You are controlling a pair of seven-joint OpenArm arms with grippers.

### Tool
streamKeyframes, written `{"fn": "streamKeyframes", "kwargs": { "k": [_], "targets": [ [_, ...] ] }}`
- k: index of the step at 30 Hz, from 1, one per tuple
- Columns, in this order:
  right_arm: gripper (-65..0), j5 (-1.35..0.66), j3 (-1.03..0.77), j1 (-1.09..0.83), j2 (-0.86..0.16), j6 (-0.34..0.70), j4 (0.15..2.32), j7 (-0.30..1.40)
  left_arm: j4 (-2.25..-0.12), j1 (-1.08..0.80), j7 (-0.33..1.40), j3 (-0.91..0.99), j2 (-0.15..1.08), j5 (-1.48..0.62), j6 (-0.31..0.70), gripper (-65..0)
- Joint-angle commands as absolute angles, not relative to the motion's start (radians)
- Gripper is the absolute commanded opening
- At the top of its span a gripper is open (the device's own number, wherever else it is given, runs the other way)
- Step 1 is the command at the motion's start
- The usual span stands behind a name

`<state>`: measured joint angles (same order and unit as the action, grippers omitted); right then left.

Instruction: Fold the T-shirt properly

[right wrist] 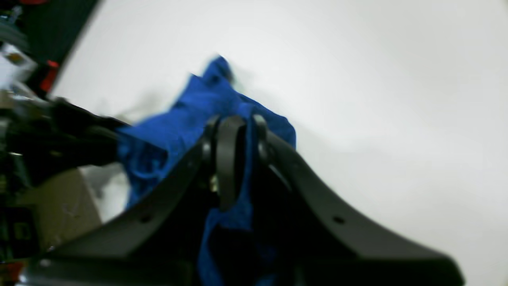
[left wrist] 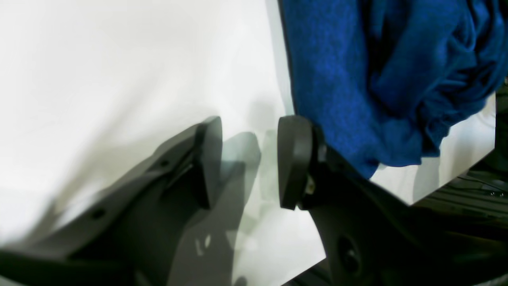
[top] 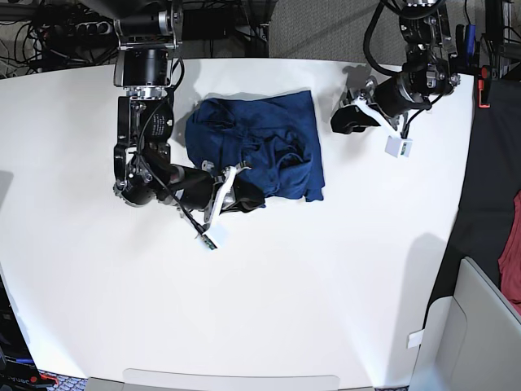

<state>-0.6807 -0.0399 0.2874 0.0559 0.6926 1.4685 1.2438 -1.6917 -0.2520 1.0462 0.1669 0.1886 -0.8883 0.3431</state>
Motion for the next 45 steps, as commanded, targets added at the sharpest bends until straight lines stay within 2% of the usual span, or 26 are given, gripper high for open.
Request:
{"fn": "streamKeyframes", "kwargs": {
  "k": [1,4,10,14,18,28,30,35,41,45],
  "targets": [
    [-63.2,-0.699,-0.047,0.298,0.047,0.698,1.481,1.222,-1.712,-0.246,1.036,0.171,0.196,-0.905,0.349,-42.2],
    [-62.8,-0.696,-0.047,0.291,0.047,0.698,1.481,1.219,-1.712,-0.249,1.035,0.171,0.197,-0.905,0.349,-42.2],
    [-48.2,-0.665,-0.048,0.243,0.047,0.698,1.481,1.179,-1.712,-0.251,1.035,0.171,0.196,-0.905,0.349,-42.2],
    [-49.6,-0.665,-0.048,0.228,0.048,0.698,1.481,1.179,-1.712,-0.251,1.035,0.171,0.196,-0.905,0.349,-42.2],
    [-61.4,-0.67,-0.041,0.226,0.053,0.698,1.481,1.179,-1.712,-0.251,1.035,0.171,0.196,-0.905,0.349,-42.2],
    [-60.7,-0.816,-0.05,0.217,0.048,0.698,1.491,1.178,-1.712,-0.251,1.035,0.171,0.197,-0.905,0.349,-42.2],
    [-60.7,-0.811,-0.05,0.216,0.047,0.698,1.508,1.121,-1.712,-0.251,1.035,0.171,0.197,-0.905,0.349,-42.2],
    [-60.7,-0.685,-0.042,0.226,0.013,0.698,1.538,0.894,-1.712,-0.251,1.035,0.171,0.197,-0.905,0.349,-42.2],
    [-60.7,-0.536,-0.044,0.309,0.013,0.698,1.535,0.858,-1.712,-0.251,1.035,0.171,0.2,-0.905,0.349,-42.2],
    [-60.7,-0.526,-0.038,0.309,0.015,0.698,1.538,0.862,-1.712,-0.251,1.035,0.171,0.2,-0.905,0.349,-42.2]
  ]
}}
